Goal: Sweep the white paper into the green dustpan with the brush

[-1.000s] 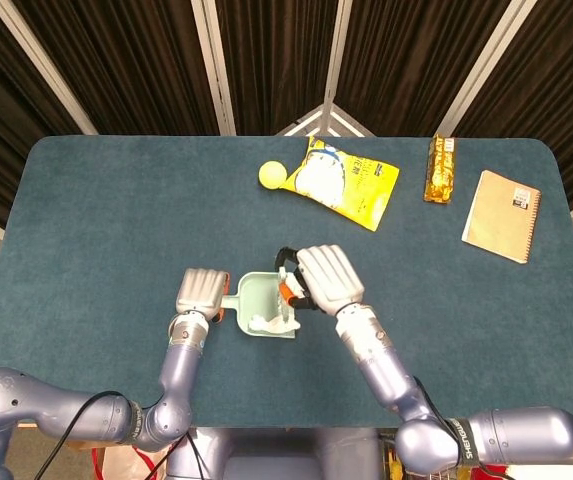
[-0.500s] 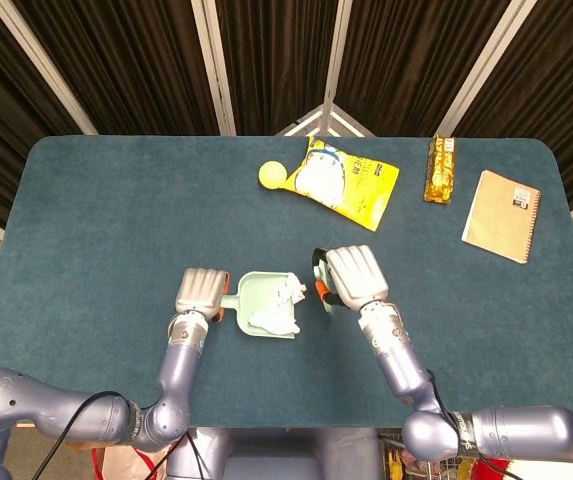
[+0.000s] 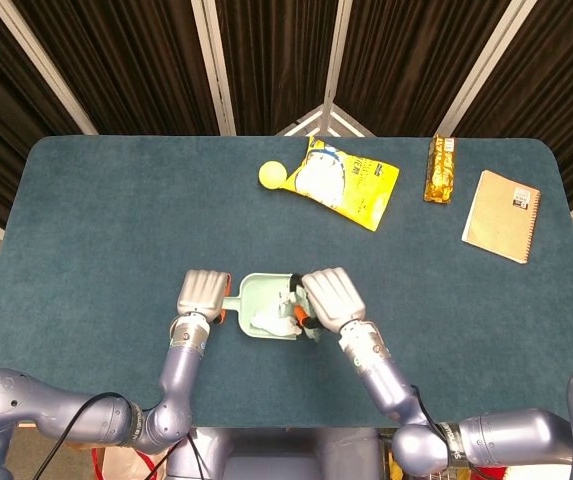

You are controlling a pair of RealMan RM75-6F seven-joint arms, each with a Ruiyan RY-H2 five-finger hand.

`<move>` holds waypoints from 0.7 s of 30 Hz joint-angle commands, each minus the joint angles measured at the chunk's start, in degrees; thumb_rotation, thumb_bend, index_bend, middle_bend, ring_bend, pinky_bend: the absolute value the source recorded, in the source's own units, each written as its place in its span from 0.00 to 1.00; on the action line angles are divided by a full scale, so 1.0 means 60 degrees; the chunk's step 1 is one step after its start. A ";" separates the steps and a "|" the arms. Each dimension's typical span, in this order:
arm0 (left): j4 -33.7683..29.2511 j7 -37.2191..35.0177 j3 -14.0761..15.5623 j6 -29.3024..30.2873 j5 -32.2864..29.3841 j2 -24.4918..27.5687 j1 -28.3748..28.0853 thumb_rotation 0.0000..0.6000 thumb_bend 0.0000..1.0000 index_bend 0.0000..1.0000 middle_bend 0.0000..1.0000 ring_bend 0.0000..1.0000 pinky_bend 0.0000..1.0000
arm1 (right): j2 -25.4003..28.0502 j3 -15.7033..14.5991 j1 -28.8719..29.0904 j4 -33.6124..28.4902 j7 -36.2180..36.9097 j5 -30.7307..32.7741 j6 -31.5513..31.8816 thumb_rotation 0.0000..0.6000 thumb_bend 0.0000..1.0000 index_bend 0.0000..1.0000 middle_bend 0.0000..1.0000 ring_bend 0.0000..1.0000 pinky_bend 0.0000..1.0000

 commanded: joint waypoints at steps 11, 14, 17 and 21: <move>0.0066 -0.0046 0.0028 -0.0067 0.0054 -0.0095 0.0026 1.00 0.65 0.77 1.00 1.00 1.00 | 0.0123 0.0615 0.0062 -0.0714 0.0865 -0.0079 -0.0213 1.00 0.49 0.81 0.95 0.97 0.91; 0.0036 -0.0038 0.0016 -0.0041 0.0066 -0.0106 0.0025 1.00 0.65 0.77 1.00 1.00 1.00 | 0.0168 0.0686 0.0062 -0.0759 0.1017 -0.0231 -0.0199 1.00 0.49 0.81 0.95 0.97 0.91; 0.0012 -0.0048 0.0013 -0.0022 0.0080 -0.0109 0.0037 1.00 0.65 0.77 1.00 1.00 1.00 | 0.0201 0.0721 0.0047 -0.0781 0.1121 -0.0325 -0.0152 1.00 0.50 0.81 0.95 0.97 0.91; 0.0000 -0.0072 0.0013 0.0001 0.0130 -0.0104 0.0055 1.00 0.65 0.77 1.00 1.00 1.00 | 0.0269 0.0669 0.0059 -0.0730 0.1051 -0.0450 -0.0064 1.00 0.50 0.81 0.95 0.97 0.91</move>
